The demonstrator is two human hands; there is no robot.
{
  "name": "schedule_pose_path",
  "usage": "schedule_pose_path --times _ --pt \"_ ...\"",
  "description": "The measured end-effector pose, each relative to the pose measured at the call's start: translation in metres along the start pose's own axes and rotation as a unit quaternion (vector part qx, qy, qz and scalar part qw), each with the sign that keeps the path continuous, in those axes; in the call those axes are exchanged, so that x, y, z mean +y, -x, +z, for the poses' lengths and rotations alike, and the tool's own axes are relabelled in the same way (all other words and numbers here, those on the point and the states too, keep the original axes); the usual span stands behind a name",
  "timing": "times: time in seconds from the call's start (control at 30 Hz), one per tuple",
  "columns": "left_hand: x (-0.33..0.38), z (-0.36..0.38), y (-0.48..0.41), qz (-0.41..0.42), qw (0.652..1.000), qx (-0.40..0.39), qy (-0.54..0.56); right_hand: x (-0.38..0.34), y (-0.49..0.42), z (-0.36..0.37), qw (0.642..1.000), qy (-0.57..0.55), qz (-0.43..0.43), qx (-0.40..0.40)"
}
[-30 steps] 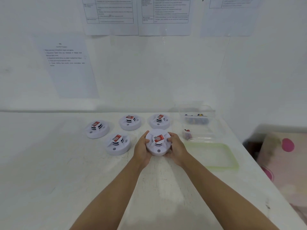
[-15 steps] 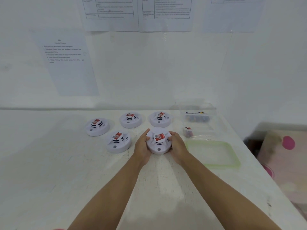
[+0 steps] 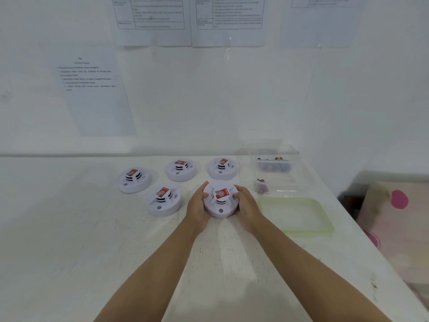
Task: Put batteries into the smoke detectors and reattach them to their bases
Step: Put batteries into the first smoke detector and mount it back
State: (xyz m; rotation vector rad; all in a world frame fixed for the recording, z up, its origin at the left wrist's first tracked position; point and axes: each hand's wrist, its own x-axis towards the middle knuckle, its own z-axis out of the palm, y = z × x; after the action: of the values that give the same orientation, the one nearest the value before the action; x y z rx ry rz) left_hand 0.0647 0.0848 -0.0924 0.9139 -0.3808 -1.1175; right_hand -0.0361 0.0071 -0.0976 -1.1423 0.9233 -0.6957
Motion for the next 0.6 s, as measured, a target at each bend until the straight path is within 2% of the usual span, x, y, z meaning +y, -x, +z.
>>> schedule_pose_path --times 0.6 --pt "-0.004 -0.009 -0.011 -0.008 0.999 0.023 -0.027 -0.002 0.01 0.001 1.0 -0.002 -0.022 0.007"
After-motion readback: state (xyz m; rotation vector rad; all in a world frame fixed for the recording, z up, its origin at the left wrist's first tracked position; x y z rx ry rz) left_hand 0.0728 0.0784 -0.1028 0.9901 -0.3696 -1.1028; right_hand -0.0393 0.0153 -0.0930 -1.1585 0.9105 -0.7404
